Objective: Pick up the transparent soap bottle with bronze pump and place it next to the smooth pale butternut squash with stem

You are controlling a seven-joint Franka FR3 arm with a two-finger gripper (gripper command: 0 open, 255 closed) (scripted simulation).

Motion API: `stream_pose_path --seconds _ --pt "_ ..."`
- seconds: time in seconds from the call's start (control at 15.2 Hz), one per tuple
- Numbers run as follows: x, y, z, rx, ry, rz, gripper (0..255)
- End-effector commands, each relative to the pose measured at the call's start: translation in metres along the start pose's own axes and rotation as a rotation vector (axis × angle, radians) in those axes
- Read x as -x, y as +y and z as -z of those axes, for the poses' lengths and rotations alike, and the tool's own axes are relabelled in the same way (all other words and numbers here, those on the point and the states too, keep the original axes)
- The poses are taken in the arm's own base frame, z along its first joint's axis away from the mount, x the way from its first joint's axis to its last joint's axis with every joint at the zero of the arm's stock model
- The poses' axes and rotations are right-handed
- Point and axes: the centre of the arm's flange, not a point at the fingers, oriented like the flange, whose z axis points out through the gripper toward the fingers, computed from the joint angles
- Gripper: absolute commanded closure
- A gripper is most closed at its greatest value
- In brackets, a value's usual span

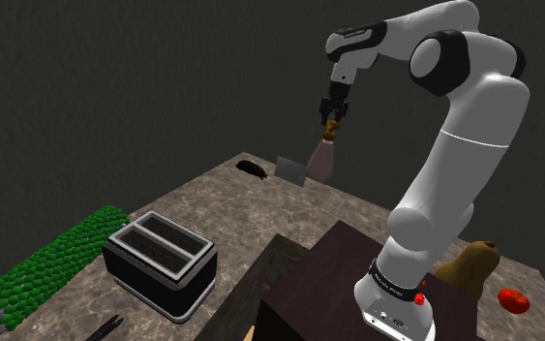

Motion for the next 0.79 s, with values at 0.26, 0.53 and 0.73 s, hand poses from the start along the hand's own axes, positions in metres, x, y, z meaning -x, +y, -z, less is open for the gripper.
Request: stream_pose_path --seconds 0.26,0.53,0.73 --pt "0.004 -0.003 0.032 0.000 0.000 0.000 255" --pt "0.006 -0.005 0.052 0.000 0.000 0.000 255" --pt "0.008 -0.007 0.068 0.000 0.000 0.000 255"
